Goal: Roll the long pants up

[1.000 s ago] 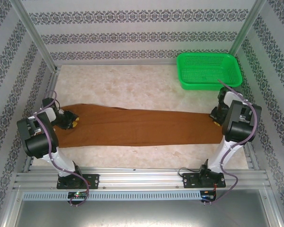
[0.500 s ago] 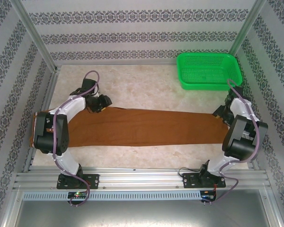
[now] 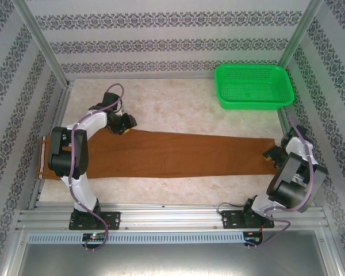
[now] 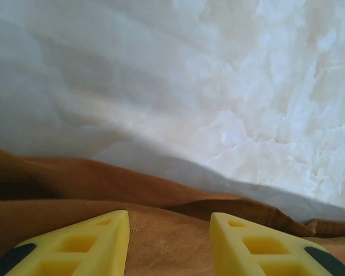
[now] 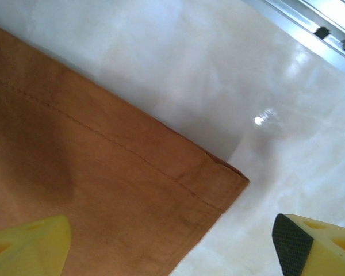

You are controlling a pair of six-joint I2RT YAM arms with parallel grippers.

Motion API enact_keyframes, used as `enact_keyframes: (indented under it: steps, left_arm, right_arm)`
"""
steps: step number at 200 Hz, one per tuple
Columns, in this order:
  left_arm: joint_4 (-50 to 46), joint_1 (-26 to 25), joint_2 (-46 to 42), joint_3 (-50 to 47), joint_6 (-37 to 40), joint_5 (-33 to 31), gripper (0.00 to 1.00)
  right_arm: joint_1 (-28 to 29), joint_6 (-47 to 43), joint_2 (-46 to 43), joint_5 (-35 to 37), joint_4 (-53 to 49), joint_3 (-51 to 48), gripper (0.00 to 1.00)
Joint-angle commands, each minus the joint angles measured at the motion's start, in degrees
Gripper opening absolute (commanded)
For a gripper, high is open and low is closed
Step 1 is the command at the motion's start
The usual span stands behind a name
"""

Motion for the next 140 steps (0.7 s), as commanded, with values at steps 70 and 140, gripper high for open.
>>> enact_keyframes:
  steps: [70, 140]
  left_arm:
    - [-3.53, 0.29, 1.93, 2.76, 2.96, 0.37, 0.41]
    - [-3.88, 0.47, 2.55, 1.68, 3.44, 0.90, 0.40]
  right_arm:
    - [0.54, 1.49, 7.85, -2.02, 3.34, 1.98, 0.88]
    - [0.91, 1.58, 12.37, -3.64, 6.80, 2.97, 0.00]
